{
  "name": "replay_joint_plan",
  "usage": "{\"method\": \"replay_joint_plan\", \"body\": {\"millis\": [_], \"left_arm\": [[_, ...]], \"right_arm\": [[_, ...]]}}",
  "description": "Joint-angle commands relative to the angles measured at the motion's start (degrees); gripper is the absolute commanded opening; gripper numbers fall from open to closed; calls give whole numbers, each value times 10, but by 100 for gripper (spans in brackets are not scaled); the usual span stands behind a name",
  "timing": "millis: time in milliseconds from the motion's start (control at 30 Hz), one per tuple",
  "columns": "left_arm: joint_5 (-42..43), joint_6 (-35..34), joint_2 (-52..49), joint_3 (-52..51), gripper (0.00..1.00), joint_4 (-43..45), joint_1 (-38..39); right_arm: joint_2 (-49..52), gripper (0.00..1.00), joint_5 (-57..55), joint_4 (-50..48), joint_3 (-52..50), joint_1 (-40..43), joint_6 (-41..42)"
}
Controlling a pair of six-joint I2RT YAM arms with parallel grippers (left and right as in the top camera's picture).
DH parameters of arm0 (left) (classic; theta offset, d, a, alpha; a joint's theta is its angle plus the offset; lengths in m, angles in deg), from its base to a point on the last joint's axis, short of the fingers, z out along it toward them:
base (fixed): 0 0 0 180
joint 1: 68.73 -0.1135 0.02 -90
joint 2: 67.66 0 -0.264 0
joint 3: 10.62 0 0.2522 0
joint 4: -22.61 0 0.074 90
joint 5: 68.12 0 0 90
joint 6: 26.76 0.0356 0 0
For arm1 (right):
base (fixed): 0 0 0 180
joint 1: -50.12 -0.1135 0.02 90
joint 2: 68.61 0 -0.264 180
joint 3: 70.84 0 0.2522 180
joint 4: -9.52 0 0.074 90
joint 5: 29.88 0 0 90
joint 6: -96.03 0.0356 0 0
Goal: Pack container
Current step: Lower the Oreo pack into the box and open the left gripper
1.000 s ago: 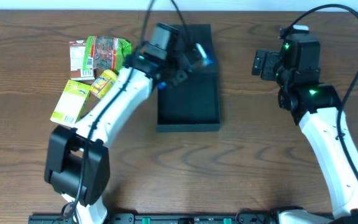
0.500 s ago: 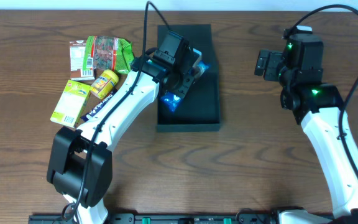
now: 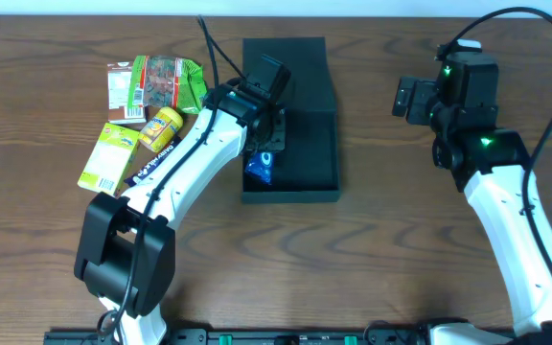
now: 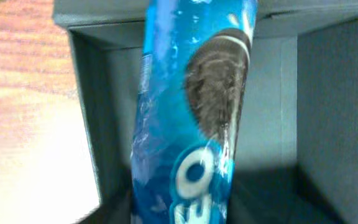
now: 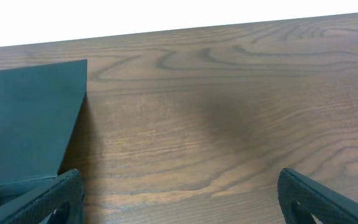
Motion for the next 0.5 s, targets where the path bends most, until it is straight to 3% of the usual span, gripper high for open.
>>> {"method": "replay_joint_plan", "body": {"millis": [0,167,200,267,333,367,400,467], "left_arm": [[-13,-23,-4,9,48,0,0],[-28,-22,-4,9,52,17,-1],[-28,-22,-4,9,52,22,-2],[-28,-22,-2,12,50,31,-9],[-29,-22,3,16,40,34,-24],[-30,-23,5,17,27,35,-32],[-30,-22,8,17,6,37,-46],[-40,-22,9,17,6,38,-75]], "right_arm": [[2,99,14,0,1,4,-5],[2,99,32,9,1,2,-5],[2,94,41,14,1,2,-5],[2,68,91,24,0,2,-5],[4,15,151,26,0,0,-5],[6,2,172,26,0,-2,-5],[8,1,198,24,0,-7,-5],[17,2,231,20,0,-21,-5]]}}
